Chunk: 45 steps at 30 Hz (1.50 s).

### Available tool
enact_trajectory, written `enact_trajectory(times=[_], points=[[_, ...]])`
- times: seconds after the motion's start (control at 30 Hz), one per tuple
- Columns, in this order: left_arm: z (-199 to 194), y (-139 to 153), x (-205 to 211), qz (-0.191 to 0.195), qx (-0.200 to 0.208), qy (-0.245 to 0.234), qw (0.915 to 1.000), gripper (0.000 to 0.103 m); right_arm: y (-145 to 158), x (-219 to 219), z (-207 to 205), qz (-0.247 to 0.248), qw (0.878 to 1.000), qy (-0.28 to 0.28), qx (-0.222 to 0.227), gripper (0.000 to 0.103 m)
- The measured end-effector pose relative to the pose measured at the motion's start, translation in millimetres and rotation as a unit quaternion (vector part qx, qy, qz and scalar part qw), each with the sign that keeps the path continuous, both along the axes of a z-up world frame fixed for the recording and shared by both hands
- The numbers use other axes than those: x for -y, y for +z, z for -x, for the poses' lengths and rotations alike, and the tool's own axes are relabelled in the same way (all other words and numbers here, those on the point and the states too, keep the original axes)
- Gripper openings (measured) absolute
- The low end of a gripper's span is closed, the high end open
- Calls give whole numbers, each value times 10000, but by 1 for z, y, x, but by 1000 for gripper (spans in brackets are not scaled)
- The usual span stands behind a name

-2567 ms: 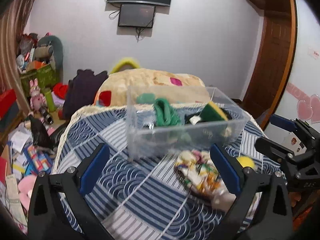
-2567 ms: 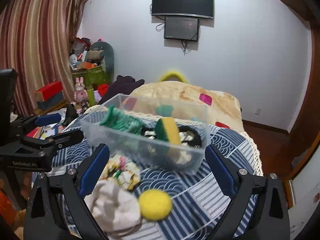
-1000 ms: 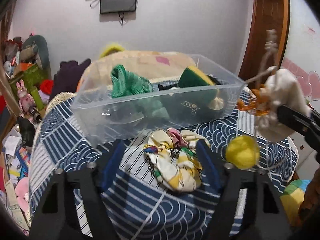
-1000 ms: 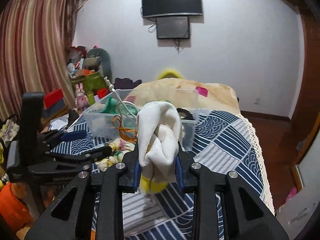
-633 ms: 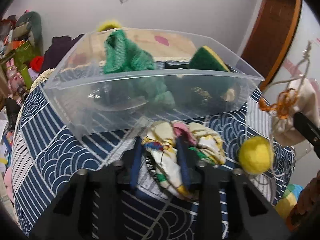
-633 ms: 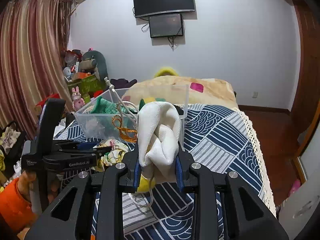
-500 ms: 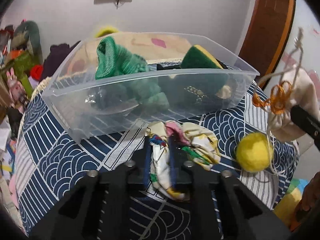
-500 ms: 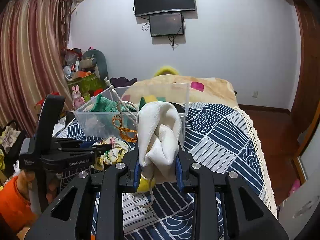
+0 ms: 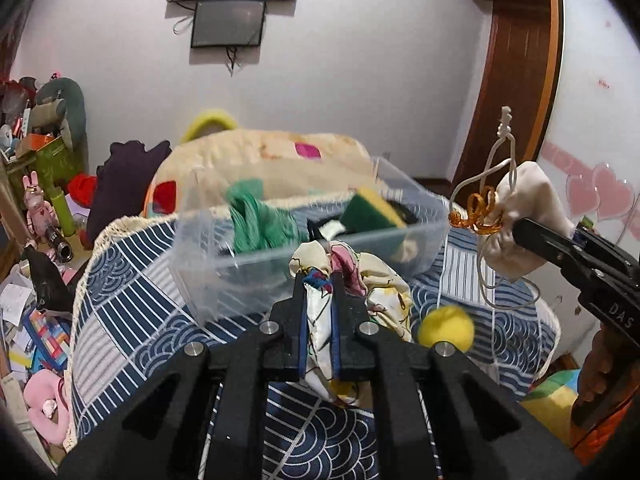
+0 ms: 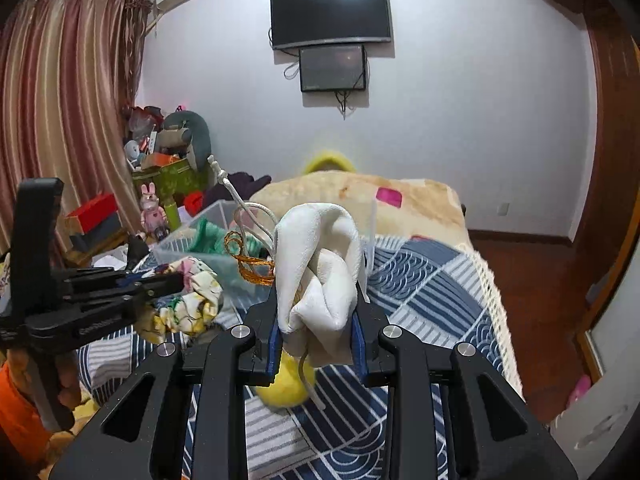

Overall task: Organize soft objects
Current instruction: 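Drop the scrunchie into the clear box with the left tool while the right tool drops the white bag in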

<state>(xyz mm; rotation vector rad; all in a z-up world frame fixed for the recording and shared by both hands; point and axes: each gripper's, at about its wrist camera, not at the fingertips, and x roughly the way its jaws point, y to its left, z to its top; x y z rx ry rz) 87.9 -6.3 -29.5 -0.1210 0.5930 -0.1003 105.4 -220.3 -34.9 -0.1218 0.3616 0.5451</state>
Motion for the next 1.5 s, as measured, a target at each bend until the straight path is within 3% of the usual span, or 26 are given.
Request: enact_trajectory(times=[0.23, 0.63, 1.0, 1.3, 1.5], points=[[-4, 15, -12, -65, 264, 251, 9993, 8, 23, -14, -6, -3, 9993, 27, 373, 25], [-36, 37, -29, -271, 425, 555, 9972, 8, 43, -61, -40, 16, 9984, 273, 504, 25], [-89, 25, -30, -162, 92, 540, 9984, 8, 36, -81, -73, 192, 9990, 367, 153, 25], [-111, -2, -28, -451, -218, 611, 9969, 8, 21, -95, -98, 314, 9975, 516, -363, 25], [-119, -20, -33, -599, -495, 682, 9946, 9, 6, -108, -115, 723, 9947, 390, -624, 25]])
